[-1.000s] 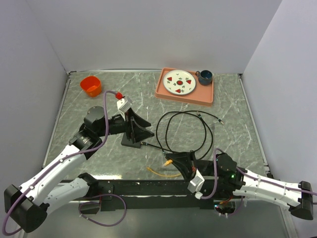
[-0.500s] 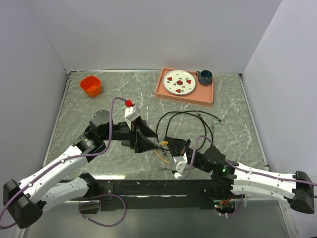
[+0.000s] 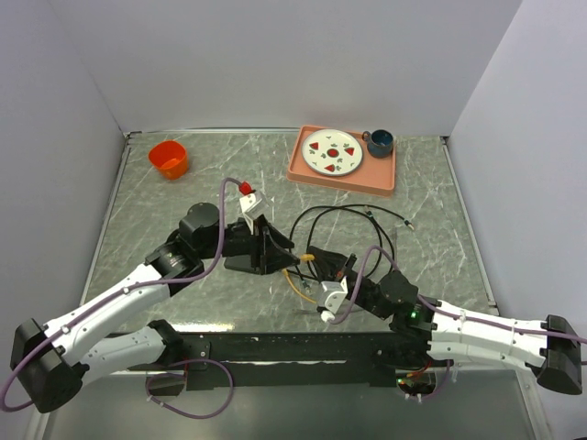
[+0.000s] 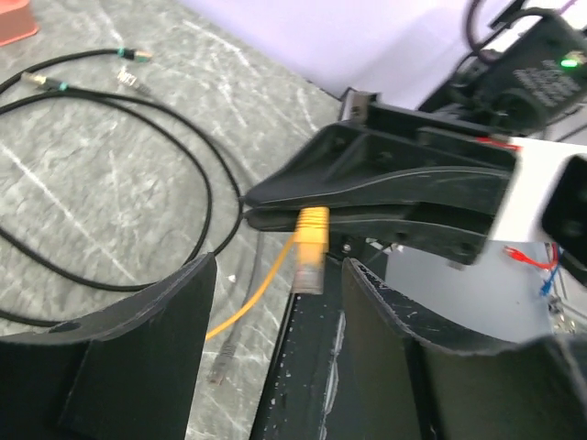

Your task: Insert the plug into the switch port

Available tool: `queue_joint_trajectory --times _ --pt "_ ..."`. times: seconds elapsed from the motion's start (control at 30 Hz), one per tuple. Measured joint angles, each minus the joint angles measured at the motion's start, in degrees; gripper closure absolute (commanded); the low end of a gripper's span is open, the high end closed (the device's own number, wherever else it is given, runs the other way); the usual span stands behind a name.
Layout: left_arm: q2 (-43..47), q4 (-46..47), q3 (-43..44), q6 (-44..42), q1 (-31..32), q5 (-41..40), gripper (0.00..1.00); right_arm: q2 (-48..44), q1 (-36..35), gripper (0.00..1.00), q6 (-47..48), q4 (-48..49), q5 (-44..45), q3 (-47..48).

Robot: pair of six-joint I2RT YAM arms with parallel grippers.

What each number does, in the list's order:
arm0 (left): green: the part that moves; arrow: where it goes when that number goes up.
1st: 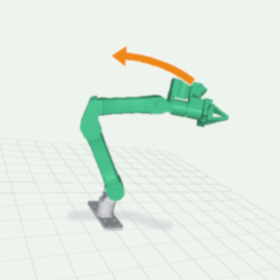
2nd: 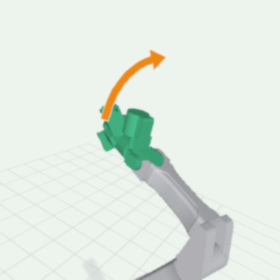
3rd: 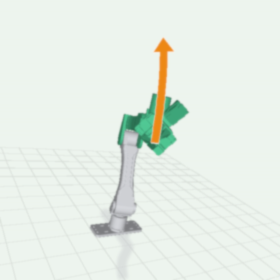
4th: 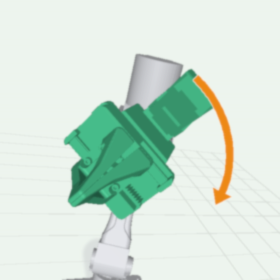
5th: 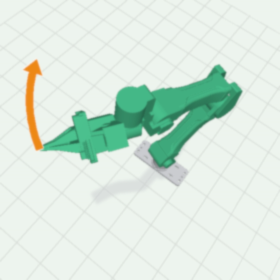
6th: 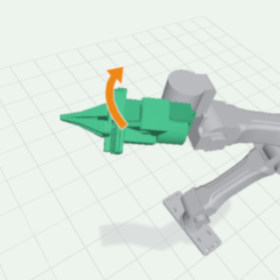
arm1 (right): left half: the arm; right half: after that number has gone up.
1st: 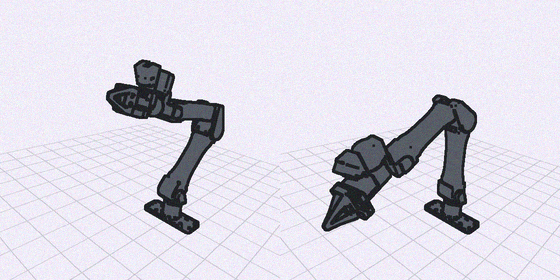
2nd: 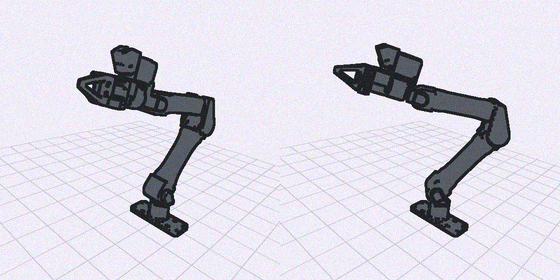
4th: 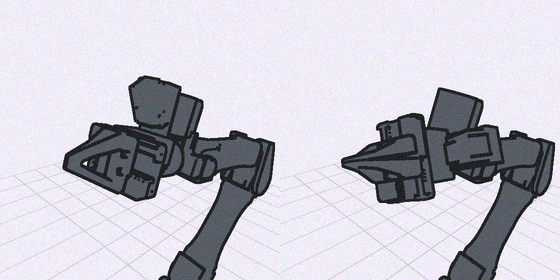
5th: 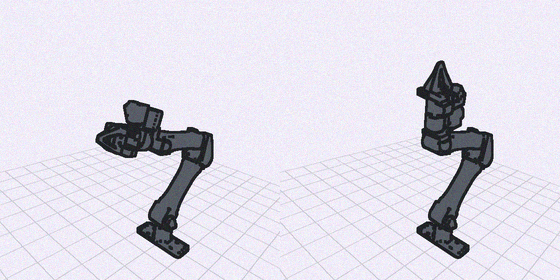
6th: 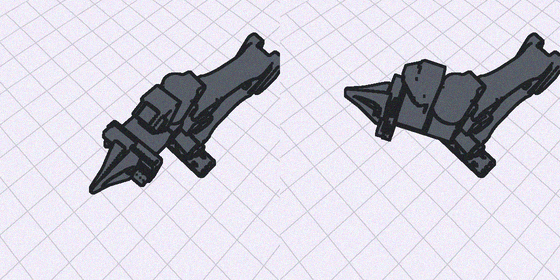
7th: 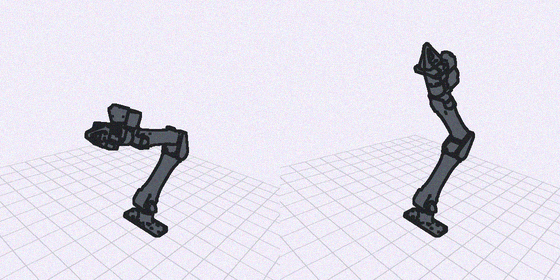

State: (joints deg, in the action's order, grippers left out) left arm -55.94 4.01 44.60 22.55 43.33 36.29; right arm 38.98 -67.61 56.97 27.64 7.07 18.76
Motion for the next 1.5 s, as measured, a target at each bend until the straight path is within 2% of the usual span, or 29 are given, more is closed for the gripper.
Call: queue_joint_trajectory --times 0.13,0.23,0.27,0.33,0.37,0.4,0.53,0.57,0.6,0.63,0.67,0.77,0.87,1.0,1.17,1.37,1.5 --pt "-1.49 0.07 0.0 0.02 0.0 -1.25 0.45 -0.63 0.0 1.0 -0.37 0.0 0.02 0.0" --pt "-2.43 0.81 0.0 0.17 0.04 -0.94 0.56 -0.66 0.0 1.0 -0.52 -0.42 0.7 0.0" --pt "-2.58 1.16 0.0 0.26 0.07 -0.59 0.65 -0.63 0.02 1.0 -0.57 -0.52 0.92 0.0" --pt "-2.62 1.79 0.0 0.61 0.28 0.0 0.77 -0.63 0.02 1.0 -0.61 -0.63 1.16 0.0" --pt "-2.62 2.23 0.0 0.76 0.42 0.39 0.9 -0.63 0.04 1.0 -0.66 -0.63 1.29 0.0" --pt "-2.62 2.56 0.0 0.87 0.55 0.83 0.97 -0.63 0.07 1.0 -0.81 -0.63 1.38 0.0" --pt "-2.62 3.08 0.0 1.09 0.63 1.97 0.99 -0.63 0.17 0.99 -1.64 -0.68 1.55 0.0" --pt "-2.64 3.06 0.0 1.09 0.63 1.99 0.99 -0.61 0.2 0.88 -1.88 -0.7 1.57 0.0" --pt "-2.64 3.06 0.0 1.09 0.63 1.99 0.99 -0.61 0.22 0.64 -2.1 -0.81 1.55 0.02" --pt "-2.67 3.04 -0.02 1.09 0.63 1.95 0.99 -0.61 0.22 0.55 -2.29 -1.11 1.55 0.13" --pt "-2.64 2.93 0.0 1.05 0.63 1.77 0.99 -0.61 0.26 0.39 -2.93 -1.64 1.29 0.42" --pt "-2.47 1.9 0.0 0.57 0.63 -1.38 0.99 -0.63 0.22 0.17 -4.52 -3.39 -0.52 2.14" --pt "-1.7 0.15 0.0 -0.28 0.59 -5.33 0.99 -0.31 0.15 0.07 -8.0 -8.55 -2.38 6.88" --pt "-0.63 -2.14 0.02 -2.19 0.59 -9.92 0.99 3.58 0.57 0.05 -15.34 -18.16 -3.96 17.84" --pt "0.57 -5.68 -0.11 -6.99 0.59 -13.81 0.99 10.6 3.89 0.12 -25.59 -32.63 -9.55 32.3" --pt "10.03 -2.84 -5.46 -12.81 0.98 -15.02 0.99 12.48 12.41 0.17 -31.08 -45.86 -24.41 37.24" --pt "14.95 0.02 -8.28 -15.69 1.84 -14.43 0.99 13.16 15.23 0.18 -32.28 -50.51 -31.65 38.62"
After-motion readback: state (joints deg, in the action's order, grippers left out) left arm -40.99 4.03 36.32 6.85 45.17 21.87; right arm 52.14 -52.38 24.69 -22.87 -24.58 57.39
